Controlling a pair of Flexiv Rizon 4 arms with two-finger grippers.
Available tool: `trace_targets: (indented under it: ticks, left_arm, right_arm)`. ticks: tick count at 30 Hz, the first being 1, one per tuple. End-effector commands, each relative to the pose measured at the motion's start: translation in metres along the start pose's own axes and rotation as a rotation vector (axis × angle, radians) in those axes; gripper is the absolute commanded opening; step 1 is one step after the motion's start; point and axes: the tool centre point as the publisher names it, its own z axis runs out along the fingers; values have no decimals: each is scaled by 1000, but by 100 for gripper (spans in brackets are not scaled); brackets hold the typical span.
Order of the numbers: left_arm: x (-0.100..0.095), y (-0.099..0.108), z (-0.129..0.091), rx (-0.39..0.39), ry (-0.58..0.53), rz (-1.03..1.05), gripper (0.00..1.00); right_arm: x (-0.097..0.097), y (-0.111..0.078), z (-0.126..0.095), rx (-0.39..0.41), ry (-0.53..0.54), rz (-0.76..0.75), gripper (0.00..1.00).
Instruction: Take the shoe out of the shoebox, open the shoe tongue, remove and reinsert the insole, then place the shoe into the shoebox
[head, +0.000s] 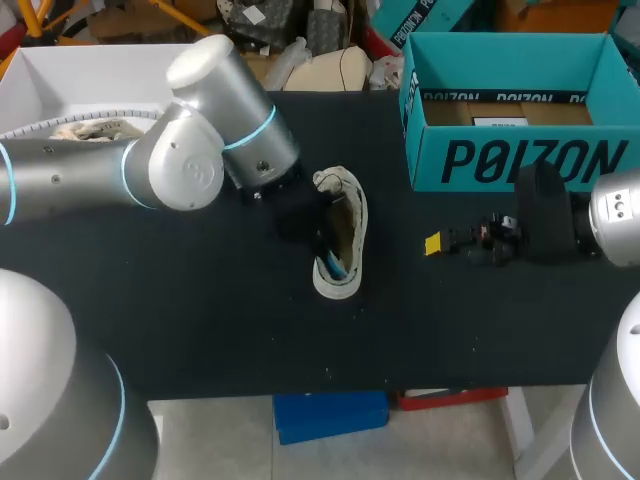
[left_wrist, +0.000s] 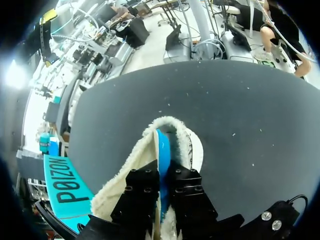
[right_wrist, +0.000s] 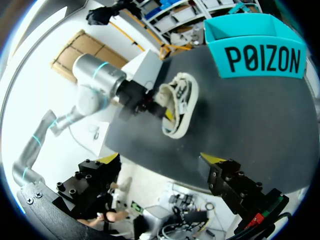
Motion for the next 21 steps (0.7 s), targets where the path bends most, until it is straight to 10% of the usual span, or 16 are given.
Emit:
trace_targets:
  ticks: [1,5,7,10,14,15,21]
  left_arm:
    - [-1,-1,-6,12,42,-1,24]
    - [-3,-12,-26,65,29,-3,48]
    - [-7,-20,-38,93,17,-3,79]
    - [-14,-26,-53,83,12,47,87]
    - [-21,-25,-59,1,30,82,31]
    - [-21,-23,-58,-63,99,110,3]
    - [-18,-19,-47,-181,270,153,0]
  right_arm:
    - [0,0,0,0,-1,1,100]
    - [0,0,0,0,-1,1,100]
    - [0,0,0,0,-1,1,100]
    - [0,0,0,0,-1,1,100]
    - [0,0,0,0,-1,1,100]
    - [0,0,0,0,-1,1,100]
    - [0,0,0,0,-1,1,100]
